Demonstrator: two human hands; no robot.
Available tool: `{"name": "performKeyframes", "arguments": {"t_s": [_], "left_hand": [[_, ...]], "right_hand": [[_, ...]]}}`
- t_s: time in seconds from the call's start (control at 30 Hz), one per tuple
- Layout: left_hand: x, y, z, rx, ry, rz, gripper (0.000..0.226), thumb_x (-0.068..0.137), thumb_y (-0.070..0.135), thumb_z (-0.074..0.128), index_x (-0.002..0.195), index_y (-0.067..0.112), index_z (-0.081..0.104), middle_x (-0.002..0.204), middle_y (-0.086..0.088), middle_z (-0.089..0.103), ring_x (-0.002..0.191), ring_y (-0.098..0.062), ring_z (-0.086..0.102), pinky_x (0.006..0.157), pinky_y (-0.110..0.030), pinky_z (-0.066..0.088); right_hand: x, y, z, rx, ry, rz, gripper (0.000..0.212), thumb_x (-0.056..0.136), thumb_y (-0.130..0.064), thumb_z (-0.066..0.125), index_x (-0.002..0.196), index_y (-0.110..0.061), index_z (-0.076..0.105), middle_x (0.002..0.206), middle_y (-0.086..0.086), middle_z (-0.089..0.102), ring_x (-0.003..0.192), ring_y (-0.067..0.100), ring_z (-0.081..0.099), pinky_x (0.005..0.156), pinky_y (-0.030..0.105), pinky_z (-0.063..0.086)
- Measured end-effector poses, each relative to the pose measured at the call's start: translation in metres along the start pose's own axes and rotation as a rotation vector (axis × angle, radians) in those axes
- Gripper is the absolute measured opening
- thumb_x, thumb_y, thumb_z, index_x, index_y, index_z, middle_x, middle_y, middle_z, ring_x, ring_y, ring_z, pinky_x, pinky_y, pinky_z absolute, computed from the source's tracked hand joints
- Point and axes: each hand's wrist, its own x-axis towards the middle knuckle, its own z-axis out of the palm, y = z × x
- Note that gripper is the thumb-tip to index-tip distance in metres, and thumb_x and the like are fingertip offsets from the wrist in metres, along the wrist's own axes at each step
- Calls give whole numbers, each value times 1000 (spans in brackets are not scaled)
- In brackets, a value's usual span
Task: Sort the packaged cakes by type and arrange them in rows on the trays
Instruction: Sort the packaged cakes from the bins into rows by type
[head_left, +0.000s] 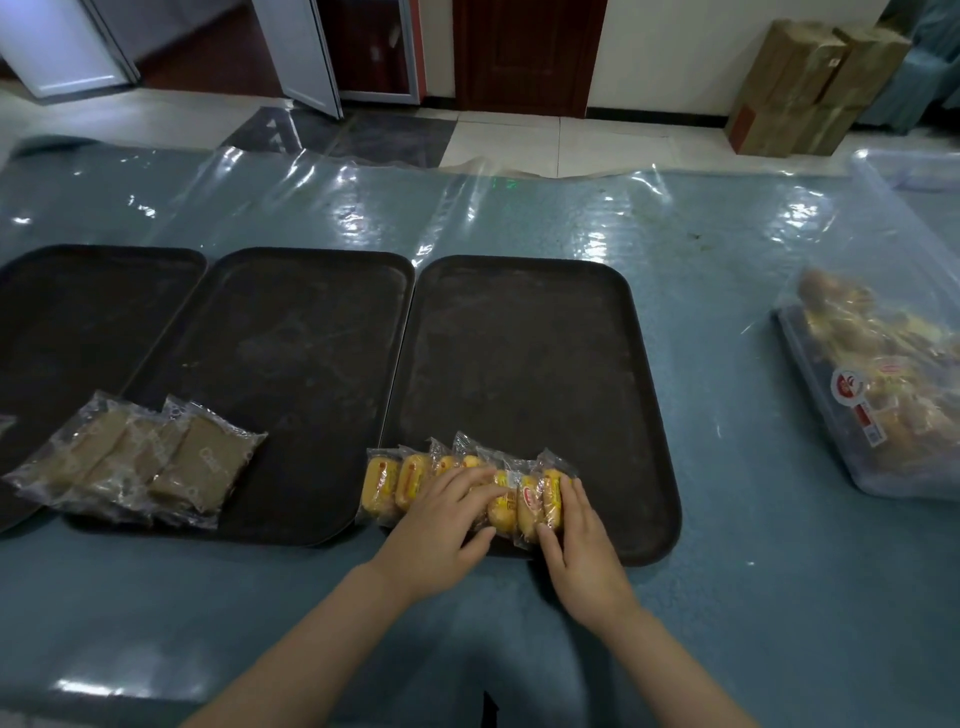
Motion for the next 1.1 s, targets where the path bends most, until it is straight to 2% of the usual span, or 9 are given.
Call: {"name": "performKeyframes", "arguments": {"t_s": [0.13,0.27,0.37,0.47,0.57,0.7,0.83,1.0,1.1], "left_hand": [[-4,-9,-10,-9,15,1,47,98,35,50,144,30,44,155,16,29,144,-3,16,119,-26,10],[-12,-21,-28,-52,38,-11,49,97,40,45,144,28,44,153,12,32,142,-5,20,119,-29,16],[-20,-38,-43,-56,28,-47,55,95,49,38,146,31,41,156,13,28,144,-5,16,118,-26,10],[-30,-64,-61,-60,45,-93,65,89,60,26,147,33,39,158,12,27,147,-8,15,122,-34,14],[-46,-92,-84,-79,67,-144,71,87,65,23,149,32,37,159,12,26,148,-10,14,121,-33,13],[-78,-134,-119,-88,103,-173,72,87,66,24,149,31,37,159,12,27,148,-11,15,122,-34,14],[-116,-180,-155,-147,131,-205,73,86,67,26,148,30,39,157,12,28,147,-9,15,119,-25,9],[-160,-235,-201,-150,155,-211,74,85,64,29,145,25,45,150,10,36,141,-8,25,119,-26,15],[-182,-263,-227,-160,173,-227,73,84,65,31,144,26,45,146,16,36,138,-4,26,118,-25,16]], "right_hand": [[0,-5,-6,69,8,49,70,102,-46,41,159,-25,7,166,-2,7,152,10,6,123,33,12],[0,-28,-10,115,82,111,75,97,-60,35,159,-27,9,166,-6,4,152,9,2,125,40,12],[7,-56,-8,82,138,86,71,100,-54,36,159,-24,12,167,-3,7,152,11,2,125,40,11],[16,-91,-4,61,171,67,68,101,-49,38,159,-22,13,166,-2,9,153,13,3,124,38,8],[23,-131,4,37,177,52,66,102,-48,38,159,-24,13,166,-3,10,153,14,2,123,36,7],[29,-190,24,35,174,37,67,102,-49,38,159,-24,13,166,-4,11,153,14,1,123,37,9],[29,-250,51,40,141,16,66,103,-48,38,159,-25,13,166,-4,12,153,15,1,123,38,10],[28,-323,96,81,130,-22,64,103,-46,39,158,-23,16,165,-2,16,152,15,3,123,37,10],[30,-360,121,107,93,-46,64,103,-47,39,158,-24,16,164,-4,16,152,14,3,124,38,10]]}}
